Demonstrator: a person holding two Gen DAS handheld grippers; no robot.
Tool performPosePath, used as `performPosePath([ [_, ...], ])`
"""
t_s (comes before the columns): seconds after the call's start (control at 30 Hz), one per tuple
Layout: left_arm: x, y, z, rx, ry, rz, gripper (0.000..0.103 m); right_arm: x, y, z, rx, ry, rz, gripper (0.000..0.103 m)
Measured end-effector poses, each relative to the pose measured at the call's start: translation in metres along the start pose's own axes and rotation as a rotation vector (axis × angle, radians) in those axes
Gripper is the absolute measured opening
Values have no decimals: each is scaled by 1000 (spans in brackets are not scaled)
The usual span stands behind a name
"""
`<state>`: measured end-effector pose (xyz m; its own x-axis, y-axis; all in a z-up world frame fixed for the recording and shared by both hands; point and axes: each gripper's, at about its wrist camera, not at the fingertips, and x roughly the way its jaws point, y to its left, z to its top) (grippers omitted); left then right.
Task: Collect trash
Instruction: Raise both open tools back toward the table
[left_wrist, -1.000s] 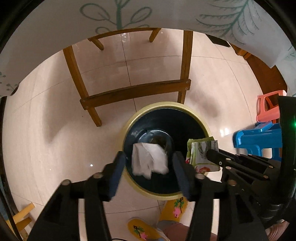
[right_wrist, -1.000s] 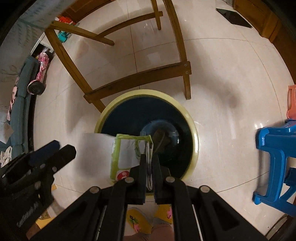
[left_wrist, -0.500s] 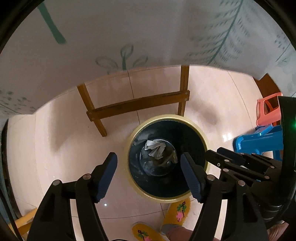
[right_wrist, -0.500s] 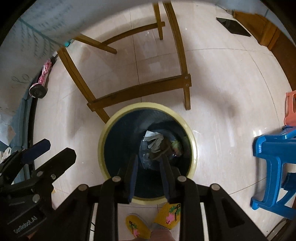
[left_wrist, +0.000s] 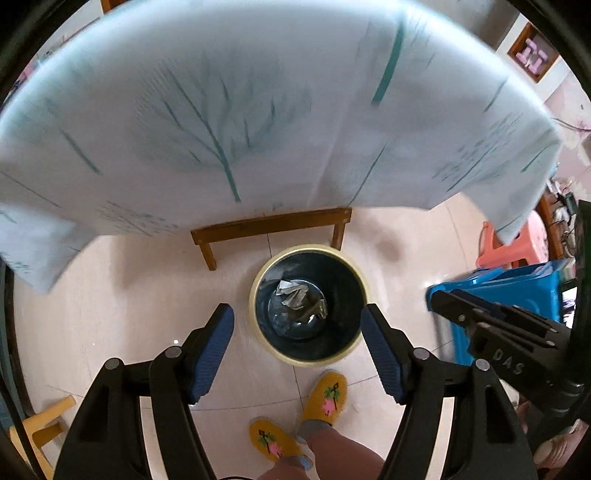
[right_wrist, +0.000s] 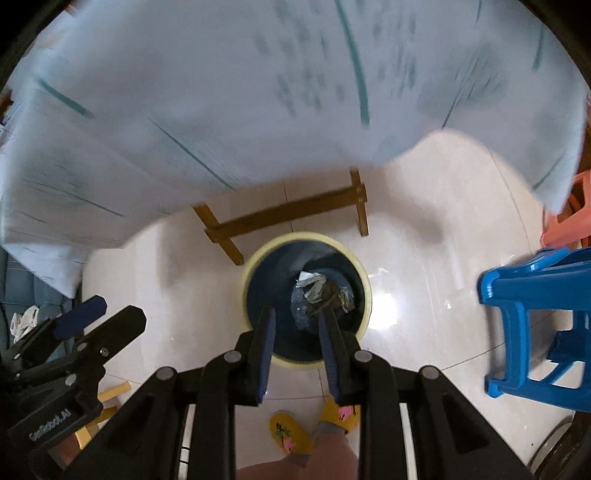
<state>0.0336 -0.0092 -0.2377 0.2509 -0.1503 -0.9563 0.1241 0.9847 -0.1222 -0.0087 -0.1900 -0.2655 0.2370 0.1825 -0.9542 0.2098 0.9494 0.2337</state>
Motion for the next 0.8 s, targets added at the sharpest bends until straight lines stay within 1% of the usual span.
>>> performPosePath([
  [0.07, -24, -1, 4, -2, -9, 1, 70, -33, 8, 3, -11, -21, 3, 25],
  [0.27, -95, -3, 17, -6, -43, 14, 70, -112, 29, 12, -46, -79, -21, 25],
  [0.4, -138, -6, 25, 9, -75, 12, 70, -149, 38, 15, -64, -122, -25, 25],
  [0.5, -163, -6, 32, 22, -91, 14, 70, -173, 46, 15, -81, -152, -31, 24],
  [0.63, -185, -7, 34, 26, -118, 54, 70, -195, 53, 18, -89, -179, -22, 25],
  [0.8, -204, 3, 43, -35, -142, 78, 70, -215, 58, 24, -115, -215, -11, 24],
])
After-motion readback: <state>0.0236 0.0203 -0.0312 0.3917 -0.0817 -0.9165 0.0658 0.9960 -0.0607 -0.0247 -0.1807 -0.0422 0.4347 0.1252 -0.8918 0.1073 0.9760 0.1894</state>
